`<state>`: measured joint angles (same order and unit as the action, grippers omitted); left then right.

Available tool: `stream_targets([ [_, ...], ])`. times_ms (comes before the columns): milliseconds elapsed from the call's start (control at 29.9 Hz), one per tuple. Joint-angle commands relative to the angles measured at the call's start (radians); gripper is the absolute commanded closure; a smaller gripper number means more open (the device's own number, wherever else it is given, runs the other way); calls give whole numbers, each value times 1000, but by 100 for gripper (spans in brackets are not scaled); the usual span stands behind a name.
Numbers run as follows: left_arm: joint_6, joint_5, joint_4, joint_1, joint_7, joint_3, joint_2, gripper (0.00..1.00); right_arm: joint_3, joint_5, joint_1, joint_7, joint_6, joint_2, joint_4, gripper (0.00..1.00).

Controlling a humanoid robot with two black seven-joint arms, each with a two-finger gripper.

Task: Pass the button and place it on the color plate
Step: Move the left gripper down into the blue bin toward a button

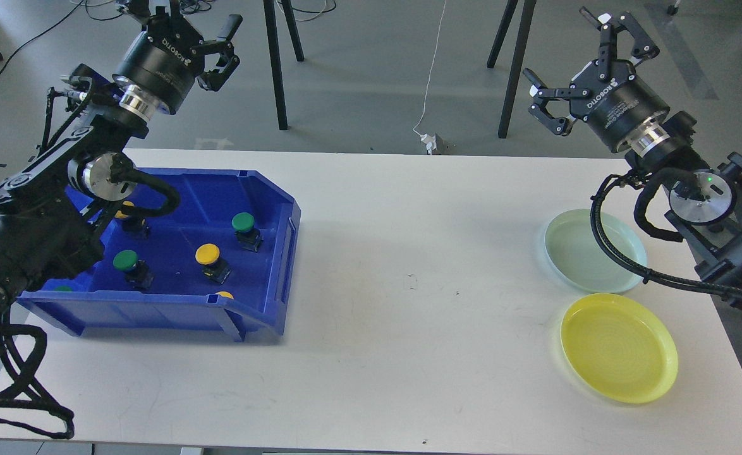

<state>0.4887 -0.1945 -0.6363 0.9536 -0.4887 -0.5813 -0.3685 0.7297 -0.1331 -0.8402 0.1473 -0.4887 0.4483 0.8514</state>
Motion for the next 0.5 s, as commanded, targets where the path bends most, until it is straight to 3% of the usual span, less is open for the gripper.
stream_targets([
  [0, 0, 1, 1, -1, 0, 0, 0, 0, 23, -2, -3, 0, 0, 6, -3, 0],
  [134, 0, 4, 0, 13, 0, -9, -10, 0, 24, -3, -2, 1, 0, 7, -21, 0],
  [267, 0, 20, -22, 2, 0, -133, -29, 0, 24, -3, -2, 5, 0, 12, -21, 0],
  [368, 0, 50, -113, -71, 0, -259, -27, 0, 25, -6, -2, 6, 0, 15, -20, 0],
  [468, 0, 47, -285, -171, 0, -397, -38, 0, 25, -6, 0, 8, 0, 16, -20, 0],
])
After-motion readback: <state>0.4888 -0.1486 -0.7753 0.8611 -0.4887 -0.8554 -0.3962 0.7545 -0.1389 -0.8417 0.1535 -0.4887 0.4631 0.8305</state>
